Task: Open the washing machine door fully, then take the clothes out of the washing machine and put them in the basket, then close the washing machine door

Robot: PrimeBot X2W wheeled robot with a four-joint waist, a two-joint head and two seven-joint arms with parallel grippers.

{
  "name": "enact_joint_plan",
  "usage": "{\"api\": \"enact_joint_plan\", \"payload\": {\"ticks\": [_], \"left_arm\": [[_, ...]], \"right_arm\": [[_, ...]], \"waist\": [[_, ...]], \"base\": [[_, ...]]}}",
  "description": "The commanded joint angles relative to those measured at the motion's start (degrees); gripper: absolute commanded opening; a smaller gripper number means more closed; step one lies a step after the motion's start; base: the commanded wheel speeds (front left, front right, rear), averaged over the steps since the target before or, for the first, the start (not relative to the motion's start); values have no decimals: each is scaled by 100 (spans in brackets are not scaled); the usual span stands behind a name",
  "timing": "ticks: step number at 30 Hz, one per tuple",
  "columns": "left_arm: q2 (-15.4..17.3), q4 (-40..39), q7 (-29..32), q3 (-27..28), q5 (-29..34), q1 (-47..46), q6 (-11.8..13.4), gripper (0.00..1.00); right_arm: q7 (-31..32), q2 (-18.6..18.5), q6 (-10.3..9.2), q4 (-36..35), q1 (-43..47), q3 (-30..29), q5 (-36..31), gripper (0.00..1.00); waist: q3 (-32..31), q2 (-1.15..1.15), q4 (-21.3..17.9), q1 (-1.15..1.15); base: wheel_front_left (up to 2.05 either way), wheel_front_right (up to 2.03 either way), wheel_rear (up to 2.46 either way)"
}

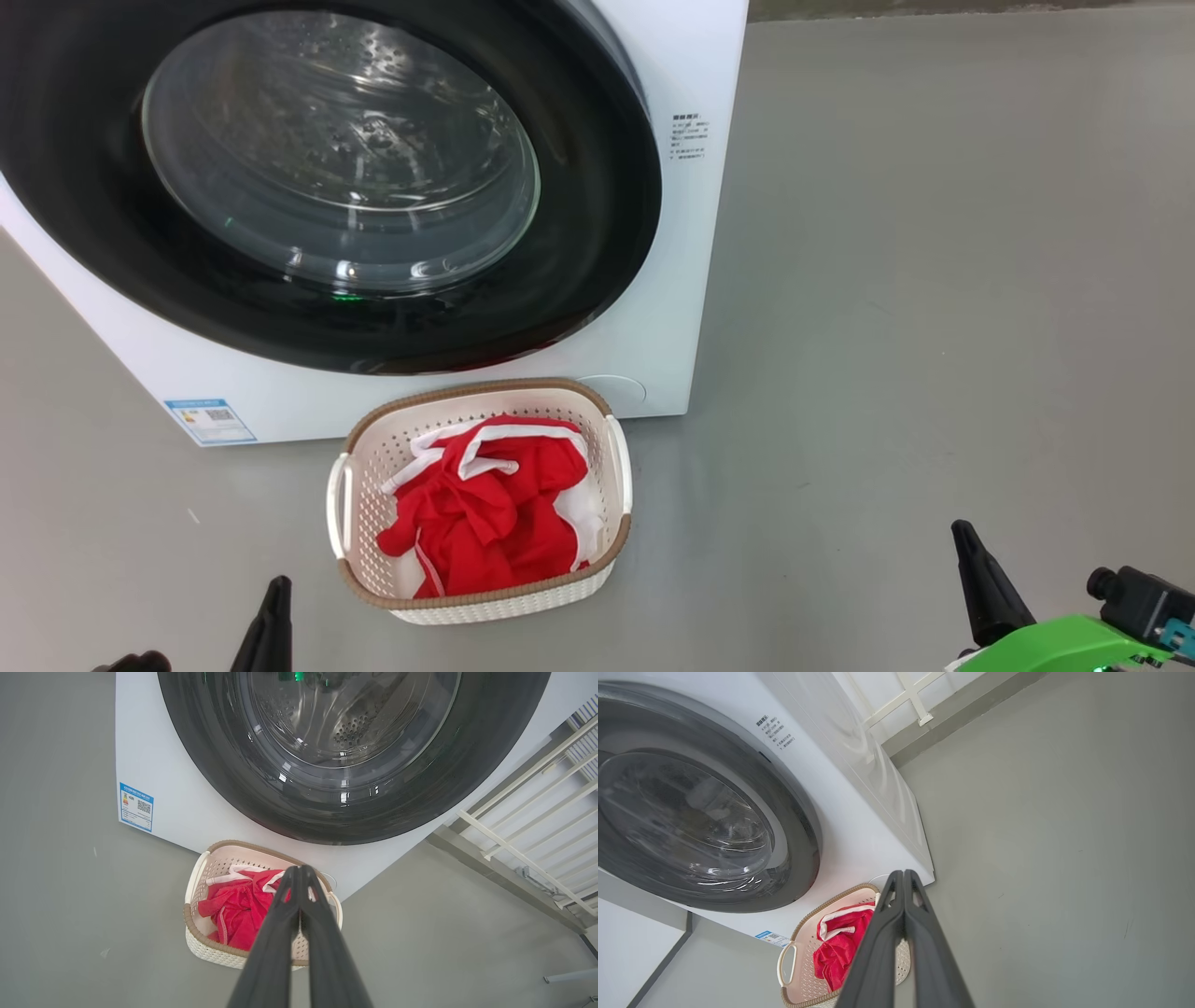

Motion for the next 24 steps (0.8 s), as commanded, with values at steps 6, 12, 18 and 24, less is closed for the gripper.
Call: {"api": "enact_joint_plan", "payload": {"ticks": [6, 12, 18, 24], "left_arm": [[47, -174, 93, 129, -434, -248, -15, 0], [28, -189, 192, 150, -799, -282, -17, 0], [9, -204, 291, 171, -1167, -316, -19, 0], [-10, -218, 389, 192, -1532, -350, -21, 0]], "right_arm": [[106, -45, -2, -196, -275, -38, 415, 0], [204, -39, -3, -234, -311, -74, 741, 0], [304, -32, -3, -272, -347, -110, 1069, 0], [404, -25, -3, -310, -383, -147, 1395, 0]], "waist": [[-20, 0, 16, -1], [-41, 0, 32, -1], [-62, 0, 48, -1], [-83, 0, 65, -1]], "base": [[0, 0, 0], [0, 0, 0], [0, 0, 0], [0, 0, 0]]}}
